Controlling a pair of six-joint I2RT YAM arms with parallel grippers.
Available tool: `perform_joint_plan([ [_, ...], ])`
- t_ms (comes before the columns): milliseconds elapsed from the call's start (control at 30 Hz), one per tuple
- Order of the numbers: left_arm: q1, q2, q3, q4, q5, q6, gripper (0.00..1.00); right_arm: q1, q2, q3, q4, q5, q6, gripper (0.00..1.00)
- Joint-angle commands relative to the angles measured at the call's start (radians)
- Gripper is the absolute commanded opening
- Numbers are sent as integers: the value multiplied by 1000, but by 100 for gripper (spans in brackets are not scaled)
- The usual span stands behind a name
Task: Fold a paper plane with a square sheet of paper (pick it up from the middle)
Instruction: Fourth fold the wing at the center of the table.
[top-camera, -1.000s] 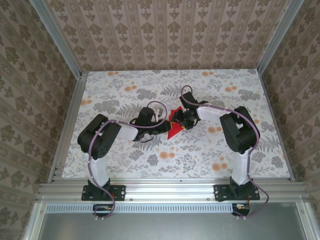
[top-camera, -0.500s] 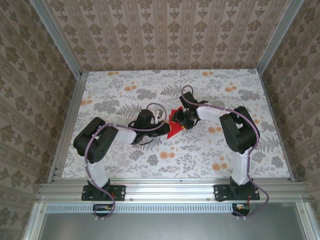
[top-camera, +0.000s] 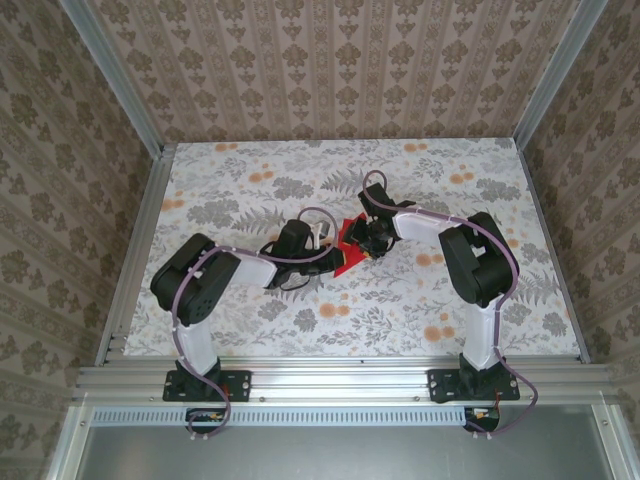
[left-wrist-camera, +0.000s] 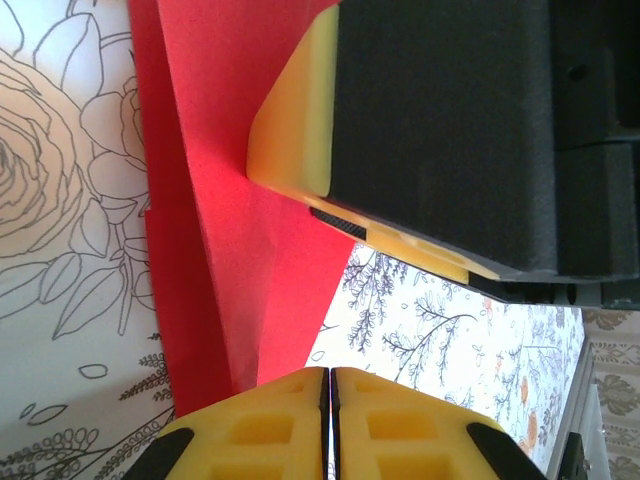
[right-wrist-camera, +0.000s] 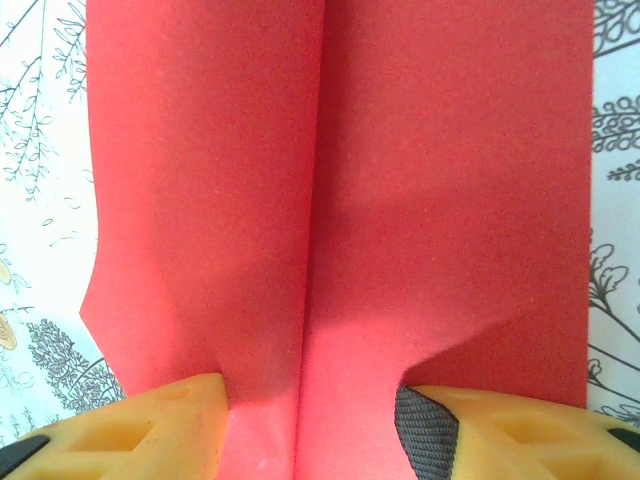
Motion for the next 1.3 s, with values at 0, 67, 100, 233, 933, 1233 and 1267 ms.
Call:
perform_joint_plan([
  [0, -2, 10, 23, -50, -26, 28, 12, -19, 238, -125, -236, 238, 4, 57],
  [67, 0, 12, 25, -59, -35, 29, 12, -20, 240, -124, -236, 239, 4, 57],
  [100, -1, 13, 25, -63, -38, 30, 12, -19, 240, -124, -236, 239, 4, 57],
  [233, -1, 21, 28, -70, -43, 30, 13, -19, 240, -125, -237, 238, 4, 57],
  [933, -1, 43, 36, -90, -56, 31, 12, -20, 248, -128, -233, 238, 17, 56],
  [1233, -3, 56, 44, -102, -51, 39, 12, -20, 248, -128, -234, 236, 16, 56],
  [1267, -4, 58, 45, -106, -53, 41, 12, -19, 248, -126, -234, 236, 17, 56],
])
